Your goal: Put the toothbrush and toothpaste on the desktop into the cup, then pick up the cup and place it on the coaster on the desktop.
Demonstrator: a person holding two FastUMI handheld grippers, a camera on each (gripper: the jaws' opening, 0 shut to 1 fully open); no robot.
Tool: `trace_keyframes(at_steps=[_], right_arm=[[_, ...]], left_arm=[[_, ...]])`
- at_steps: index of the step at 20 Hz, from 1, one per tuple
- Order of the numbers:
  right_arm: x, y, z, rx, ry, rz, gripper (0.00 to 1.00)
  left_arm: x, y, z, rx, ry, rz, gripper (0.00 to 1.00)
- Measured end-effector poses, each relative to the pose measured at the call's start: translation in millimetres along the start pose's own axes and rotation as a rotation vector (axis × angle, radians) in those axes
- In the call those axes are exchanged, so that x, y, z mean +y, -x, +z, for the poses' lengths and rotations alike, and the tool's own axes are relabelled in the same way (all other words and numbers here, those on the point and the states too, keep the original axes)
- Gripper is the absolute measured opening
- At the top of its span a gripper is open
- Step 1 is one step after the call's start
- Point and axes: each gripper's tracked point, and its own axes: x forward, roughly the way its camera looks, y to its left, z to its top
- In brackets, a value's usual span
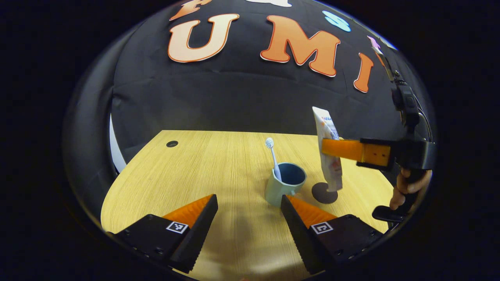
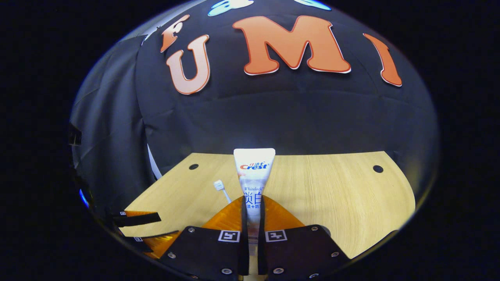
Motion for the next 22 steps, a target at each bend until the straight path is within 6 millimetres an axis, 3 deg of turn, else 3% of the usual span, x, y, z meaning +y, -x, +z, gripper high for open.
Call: trace_keyframes(at_steps=[4, 11, 16, 22], right_arm=[[14, -15, 7, -0.048, -0.006, 0.036, 0.09], [20, -43, 3, -0.051, -0.035, 0.062, 0.09], [20, -63, -19, -0.013, -0.011, 0.064, 0.09], [11, -73, -38, 0.019, 0.009, 0.019, 0.1]], left_arm=[[5, 9, -3, 0.002, -0.02, 0.018, 0.98], [9, 11, -16, 0.036, -0.018, 0.04, 0.98], [12, 6, -21, 0.054, -0.008, 0.055, 0.98], [14, 6, -26, 0.074, 0.004, 0.063, 0.98]])
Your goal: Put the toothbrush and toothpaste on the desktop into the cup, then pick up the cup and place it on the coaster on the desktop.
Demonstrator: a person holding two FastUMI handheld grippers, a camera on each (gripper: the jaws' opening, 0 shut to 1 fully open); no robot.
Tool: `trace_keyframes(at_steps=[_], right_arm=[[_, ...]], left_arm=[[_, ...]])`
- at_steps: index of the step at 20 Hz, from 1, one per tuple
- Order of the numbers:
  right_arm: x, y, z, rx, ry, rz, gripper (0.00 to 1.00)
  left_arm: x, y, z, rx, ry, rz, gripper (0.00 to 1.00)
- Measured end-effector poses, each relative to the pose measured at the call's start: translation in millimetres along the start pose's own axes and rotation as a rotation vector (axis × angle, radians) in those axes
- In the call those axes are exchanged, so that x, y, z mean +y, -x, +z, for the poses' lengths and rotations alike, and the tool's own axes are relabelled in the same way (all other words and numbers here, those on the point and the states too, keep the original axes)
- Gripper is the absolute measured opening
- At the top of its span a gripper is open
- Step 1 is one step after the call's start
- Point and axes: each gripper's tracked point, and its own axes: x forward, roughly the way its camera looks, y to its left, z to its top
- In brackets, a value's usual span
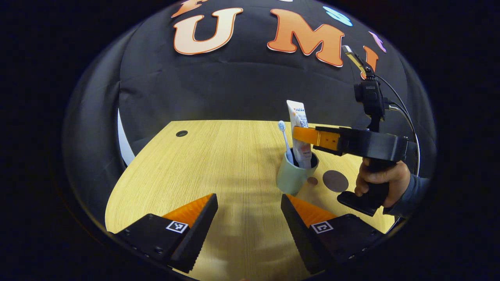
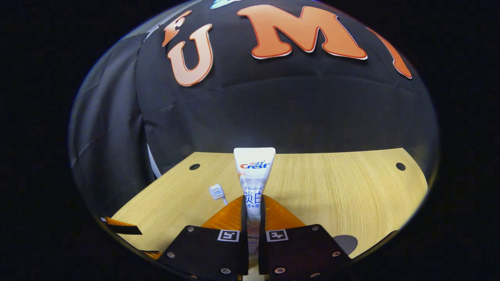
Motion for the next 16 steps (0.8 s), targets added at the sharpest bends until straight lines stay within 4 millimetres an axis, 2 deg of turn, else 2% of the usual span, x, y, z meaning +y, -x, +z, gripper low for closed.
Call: trace_keyframes(at_steps=[2, 5, 6, 7, 9, 12, 16], right_arm=[[-1, 1, -7, 0.03, -0.02, 0.008, 0.16], [-3, 6, -1, 0.032, -0.055, 0.004, 0.24], [-6, 10, 5, 0.02, -0.061, -0.004, 0.21], [-8, 13, 11, 0.006, -0.068, -0.012, 0.31], [-12, 20, 23, -0.021, -0.079, -0.02, 0.39], [-21, 31, 28, -0.031, -0.082, -0.037, 0.55], [-34, 53, 40, -0.047, -0.08, -0.068, 0.66]], left_arm=[[0, -1, -2, 0.004, 0.003, -0.002, 0.98], [-2, -1, -3, 0.007, -0.001, -0.015, 0.98], [-3, -2, -3, 0.008, -0.005, -0.021, 0.98], [-3, -2, -3, 0.009, -0.008, -0.027, 0.98], [-5, -2, -3, 0.009, -0.01, -0.039, 0.98], [-9, -4, 0, 0.004, -0.018, -0.057, 0.98], [-17, -5, 5, -0.004, -0.033, -0.076, 0.98]])
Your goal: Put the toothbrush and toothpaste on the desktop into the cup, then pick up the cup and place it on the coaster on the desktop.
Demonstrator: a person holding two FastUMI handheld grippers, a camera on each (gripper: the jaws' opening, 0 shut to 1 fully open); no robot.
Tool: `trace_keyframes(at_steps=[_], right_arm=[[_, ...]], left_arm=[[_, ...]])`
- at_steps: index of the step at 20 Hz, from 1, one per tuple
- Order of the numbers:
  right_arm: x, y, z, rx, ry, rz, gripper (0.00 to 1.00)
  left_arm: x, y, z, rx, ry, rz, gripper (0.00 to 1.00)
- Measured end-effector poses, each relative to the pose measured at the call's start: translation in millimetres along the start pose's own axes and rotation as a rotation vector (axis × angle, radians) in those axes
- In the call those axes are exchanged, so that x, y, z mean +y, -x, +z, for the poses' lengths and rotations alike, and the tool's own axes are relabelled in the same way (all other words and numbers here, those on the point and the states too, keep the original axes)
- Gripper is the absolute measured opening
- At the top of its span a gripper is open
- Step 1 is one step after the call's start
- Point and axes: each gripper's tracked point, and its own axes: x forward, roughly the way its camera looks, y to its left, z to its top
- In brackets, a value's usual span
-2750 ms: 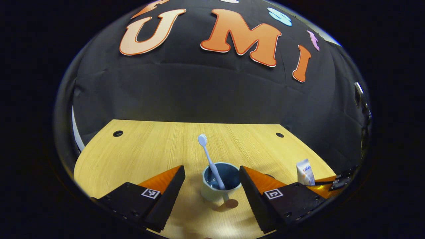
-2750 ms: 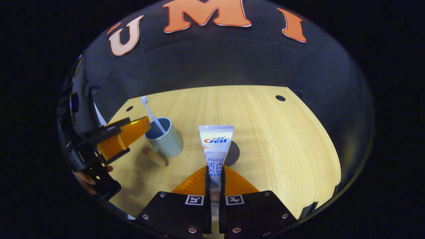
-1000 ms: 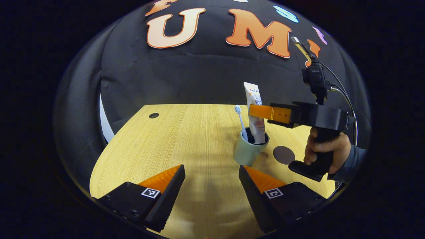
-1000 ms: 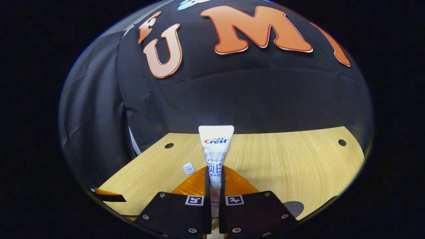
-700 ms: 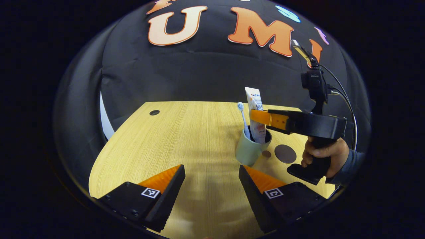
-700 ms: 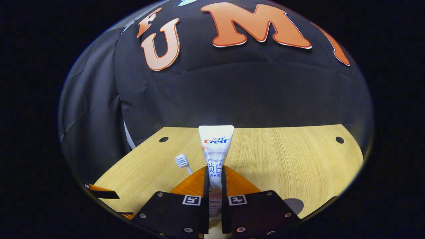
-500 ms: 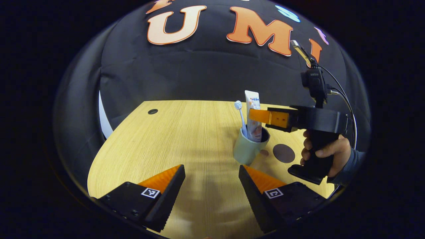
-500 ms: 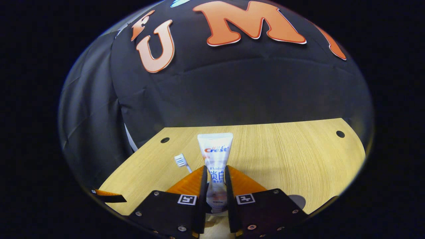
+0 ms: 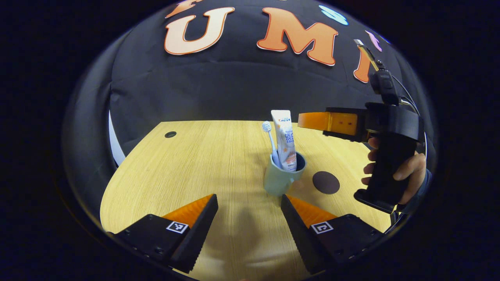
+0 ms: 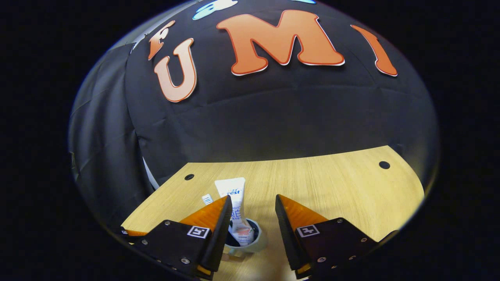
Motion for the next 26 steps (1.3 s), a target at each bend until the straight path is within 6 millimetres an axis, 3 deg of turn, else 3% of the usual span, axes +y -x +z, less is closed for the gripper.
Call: trace_keyframes(at_steps=[2, 6, 10, 13, 24, 25, 26], right_arm=[[-9, 13, 8, -0.012, -0.006, -0.017, 0.69], [-30, 38, 24, -0.037, -0.012, -0.06, 0.77], [-58, 66, 40, -0.067, 0.009, -0.119, 0.8], [-82, 86, 46, -0.08, 0.015, -0.165, 0.8], [-160, 151, 34, -0.089, -0.019, -0.349, 0.82], [-167, 157, 31, -0.088, -0.019, -0.365, 0.77], [-172, 164, 30, -0.087, -0.019, -0.38, 0.83]], left_arm=[[-13, -2, 6, 0.008, 0.001, -0.022, 0.98], [-39, -24, 22, 0.027, -0.002, -0.056, 0.98], [-65, -39, 24, 0.066, -0.004, -0.084, 0.98], [-71, -54, 18, 0.121, 0.021, -0.075, 0.98], [-77, -97, -1, 0.32, -0.004, -0.029, 0.98], [-80, -99, -2, 0.334, -0.007, -0.03, 0.98], [-82, -100, -3, 0.346, -0.008, -0.035, 0.98]])
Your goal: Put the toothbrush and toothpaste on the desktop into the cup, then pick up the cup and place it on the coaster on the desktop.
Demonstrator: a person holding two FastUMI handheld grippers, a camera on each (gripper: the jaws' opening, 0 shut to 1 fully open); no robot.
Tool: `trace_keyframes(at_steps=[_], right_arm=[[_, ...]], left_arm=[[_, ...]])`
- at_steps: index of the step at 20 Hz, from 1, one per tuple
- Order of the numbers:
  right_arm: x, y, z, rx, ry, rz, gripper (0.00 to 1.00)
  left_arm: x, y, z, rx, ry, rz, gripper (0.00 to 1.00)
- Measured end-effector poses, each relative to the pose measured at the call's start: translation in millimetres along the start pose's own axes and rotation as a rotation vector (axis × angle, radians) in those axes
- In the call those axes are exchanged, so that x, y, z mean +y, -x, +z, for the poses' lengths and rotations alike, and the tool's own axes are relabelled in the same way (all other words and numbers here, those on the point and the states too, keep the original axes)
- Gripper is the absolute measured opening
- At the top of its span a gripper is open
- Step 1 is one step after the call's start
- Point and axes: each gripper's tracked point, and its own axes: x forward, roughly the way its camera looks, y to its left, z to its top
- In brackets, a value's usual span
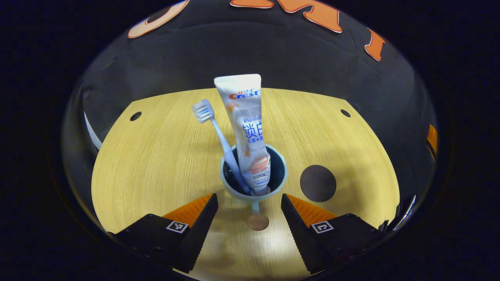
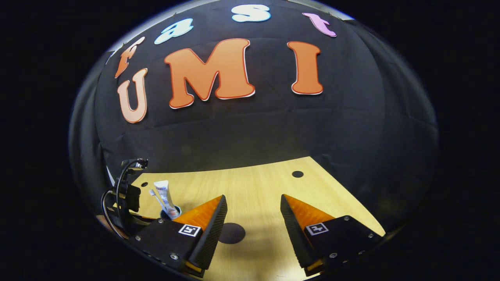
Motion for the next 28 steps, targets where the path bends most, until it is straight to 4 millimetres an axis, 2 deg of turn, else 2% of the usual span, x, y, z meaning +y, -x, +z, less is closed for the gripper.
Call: trace_keyframes(at_steps=[4, 6, 8, 10, 11, 13, 18, 22, 24, 26, 27, 28], right_arm=[[-24, 11, -5, 0.01, -0.009, -0.043, 0.83], [-33, 17, -7, 0.012, -0.008, -0.055, 0.83], [-40, 22, -8, 0.014, -0.004, -0.065, 0.82], [-46, 25, -9, 0.019, -0.007, -0.069, 0.82], [-47, 26, -10, 0.02, -0.01, -0.069, 0.83], [-49, 29, -7, 0.016, -0.016, -0.068, 0.83], [-55, 37, -2, -0.003, -0.008, -0.069, 0.83], [-62, 45, -2, -0.011, -0.011, -0.076, 0.82], [-65, 48, -2, -0.015, -0.015, -0.081, 0.83], [-68, 53, -2, -0.018, -0.017, -0.082, 0.83], [-68, 55, -3, -0.018, -0.016, -0.083, 0.83], [-70, 57, -6, -0.015, -0.016, -0.084, 0.82]], left_arm=[[-4, -13, -1, 0.037, -0.01, 0.02, 0.98], [0, -15, -1, 0.055, -0.01, 0.049, 0.89], [0, -14, -3, 0.073, 0.005, 0.044, 0.74], [4, -17, -13, 0.103, 0.004, 0.051, 0.66], [6, -7, -18, 0.111, 0.016, 0.057, 0.53], [4, -4, -20, 0.11, 0.011, 0.055, 0.26], [-1, 2, -19, 0.1, 0.022, 0.056, 0.24], [-19, 9, -12, 0.081, 0.038, 0.043, 0.26], [-25, 23, 2, 0.039, 0.008, 0.046, 0.23], [-36, 32, 26, -0.02, -0.046, 0.048, 0.24], [-33, 49, 23, -0.038, -0.075, 0.052, 0.23], [-33, 51, 21, -0.021, -0.085, 0.063, 0.23]])
